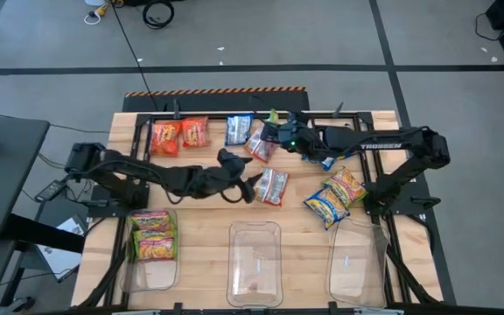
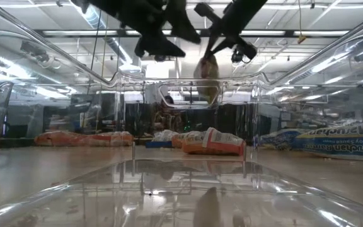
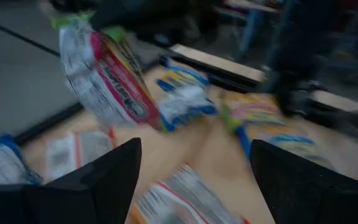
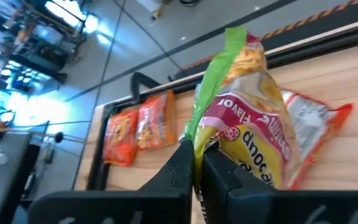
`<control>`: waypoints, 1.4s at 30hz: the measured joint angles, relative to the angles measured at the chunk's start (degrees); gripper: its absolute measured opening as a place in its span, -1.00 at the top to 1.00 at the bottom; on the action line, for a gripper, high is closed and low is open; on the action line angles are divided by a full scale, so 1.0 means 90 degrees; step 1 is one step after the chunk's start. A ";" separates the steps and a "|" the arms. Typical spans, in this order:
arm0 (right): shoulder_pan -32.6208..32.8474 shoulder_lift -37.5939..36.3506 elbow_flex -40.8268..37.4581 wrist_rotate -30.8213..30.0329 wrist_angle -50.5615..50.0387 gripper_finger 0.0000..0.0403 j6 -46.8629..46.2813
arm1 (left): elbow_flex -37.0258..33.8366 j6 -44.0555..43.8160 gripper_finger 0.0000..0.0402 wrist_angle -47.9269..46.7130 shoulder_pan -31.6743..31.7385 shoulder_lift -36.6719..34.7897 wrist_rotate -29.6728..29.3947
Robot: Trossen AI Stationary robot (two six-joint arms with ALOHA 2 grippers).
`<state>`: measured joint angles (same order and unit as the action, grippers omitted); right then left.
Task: Sort Maruchan noodles
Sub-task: Put the green noodle pack into the left transparent bin
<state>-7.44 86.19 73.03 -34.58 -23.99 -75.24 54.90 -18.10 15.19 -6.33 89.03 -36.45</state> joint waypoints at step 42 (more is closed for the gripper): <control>0.0478 0.0042 -0.0005 0.0492 0.1477 0.88 0.0004 | 0.0024 0.1642 -0.25 0.1520 0.1309 0.0478 -0.0068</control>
<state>-3.14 86.56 72.99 -30.15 -10.70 -75.20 55.11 -3.33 28.87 5.45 93.34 -37.06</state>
